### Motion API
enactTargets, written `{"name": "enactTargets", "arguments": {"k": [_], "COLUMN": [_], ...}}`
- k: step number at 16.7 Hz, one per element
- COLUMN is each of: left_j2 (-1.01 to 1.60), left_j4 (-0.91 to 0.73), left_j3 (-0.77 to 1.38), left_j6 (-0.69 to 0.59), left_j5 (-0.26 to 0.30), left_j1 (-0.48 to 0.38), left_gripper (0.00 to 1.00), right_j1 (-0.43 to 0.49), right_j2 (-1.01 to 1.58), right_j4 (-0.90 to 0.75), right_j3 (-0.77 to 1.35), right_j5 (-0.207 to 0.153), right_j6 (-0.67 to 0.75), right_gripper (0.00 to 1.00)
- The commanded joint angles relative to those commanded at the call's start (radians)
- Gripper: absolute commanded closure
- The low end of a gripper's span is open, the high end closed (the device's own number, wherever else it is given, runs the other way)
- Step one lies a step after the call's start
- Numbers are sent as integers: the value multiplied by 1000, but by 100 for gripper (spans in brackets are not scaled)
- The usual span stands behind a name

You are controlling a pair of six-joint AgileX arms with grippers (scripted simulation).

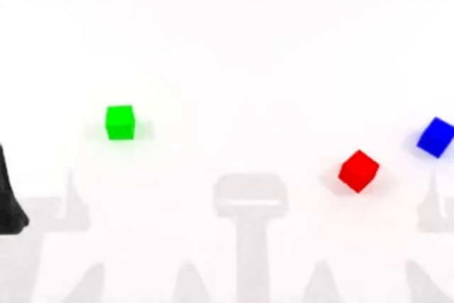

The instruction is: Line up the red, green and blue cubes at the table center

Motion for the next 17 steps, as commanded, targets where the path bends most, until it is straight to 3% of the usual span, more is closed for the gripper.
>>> {"name": "enactTargets", "arguments": {"k": [4, 8, 17], "left_j2": [0, 0, 0], "left_j4": [0, 0, 0], "left_j3": [0, 0, 0], "left_j6": [0, 0, 0], "left_j5": [0, 0, 0], "left_j1": [0, 0, 0], "left_gripper": [0, 0, 0], "right_j1": [10, 57, 228], "right_j2": [31, 217, 1099], "right_j4": [-21, -140, -618], "right_j3": [30, 202, 835], "right_j5": [-1, -2, 1], "right_j6": [-6, -42, -177], "right_gripper": [0, 0, 0]}}
